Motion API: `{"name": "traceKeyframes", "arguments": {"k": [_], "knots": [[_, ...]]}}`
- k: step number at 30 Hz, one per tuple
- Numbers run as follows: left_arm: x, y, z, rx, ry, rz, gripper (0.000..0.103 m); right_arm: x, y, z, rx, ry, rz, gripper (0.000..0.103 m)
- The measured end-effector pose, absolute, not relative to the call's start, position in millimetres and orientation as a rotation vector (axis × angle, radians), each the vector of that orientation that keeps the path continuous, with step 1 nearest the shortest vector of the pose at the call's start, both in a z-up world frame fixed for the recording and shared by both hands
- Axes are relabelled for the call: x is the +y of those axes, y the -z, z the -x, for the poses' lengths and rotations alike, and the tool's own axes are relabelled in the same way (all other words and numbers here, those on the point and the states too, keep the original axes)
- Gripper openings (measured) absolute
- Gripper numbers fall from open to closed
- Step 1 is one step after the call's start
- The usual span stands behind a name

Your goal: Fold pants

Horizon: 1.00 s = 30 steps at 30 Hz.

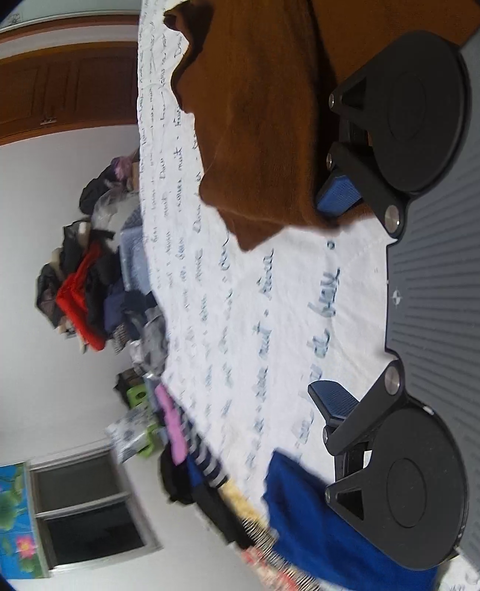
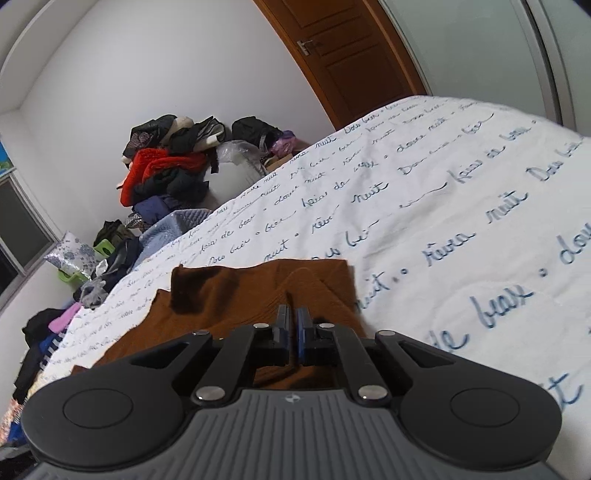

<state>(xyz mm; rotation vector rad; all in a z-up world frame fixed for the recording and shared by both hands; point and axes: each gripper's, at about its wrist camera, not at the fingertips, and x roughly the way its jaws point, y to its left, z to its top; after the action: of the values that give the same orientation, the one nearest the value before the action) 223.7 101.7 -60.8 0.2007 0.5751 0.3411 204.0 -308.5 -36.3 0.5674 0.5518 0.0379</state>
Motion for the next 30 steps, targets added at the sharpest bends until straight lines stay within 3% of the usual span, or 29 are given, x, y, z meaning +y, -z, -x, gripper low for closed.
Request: {"name": "traceKeyframes", "arguments": {"k": [15, 16, 19, 21, 22, 29, 30], "knots": [[88.3, 68.3, -223.5, 0.608, -0.291, -0.286, 0.096, -302.4, 46.5, -216.7, 0.687, -0.052, -0.628, 0.009], [89.0, 69.1, -223.8, 0.614, -0.287, -0.277, 0.096, -303.9, 50.6, -217.7, 0.698, -0.058, -0.661, 0.011], [88.0, 69.8, -222.4, 0.618, -0.277, -0.267, 0.096, -307.3, 56.4, -219.7, 0.688, -0.081, -0.733, 0.03], [86.0, 70.0, -221.2, 0.616, -0.278, -0.281, 0.096, -303.9, 54.5, -222.4, 0.671, -0.108, -0.73, 0.058], [86.4, 69.3, -220.8, 0.615, -0.278, -0.284, 0.096, -301.7, 52.8, -223.5, 0.663, -0.119, -0.724, 0.061], [96.3, 64.0, -212.7, 0.612, -0.282, -0.269, 0.097, -288.6, 48.3, -224.4, 0.661, -0.1, -0.622, 0.059], [97.5, 63.8, -213.1, 0.617, -0.286, -0.268, 0.097, -285.9, 50.7, -226.7, 0.681, -0.113, -0.598, 0.054]]}}
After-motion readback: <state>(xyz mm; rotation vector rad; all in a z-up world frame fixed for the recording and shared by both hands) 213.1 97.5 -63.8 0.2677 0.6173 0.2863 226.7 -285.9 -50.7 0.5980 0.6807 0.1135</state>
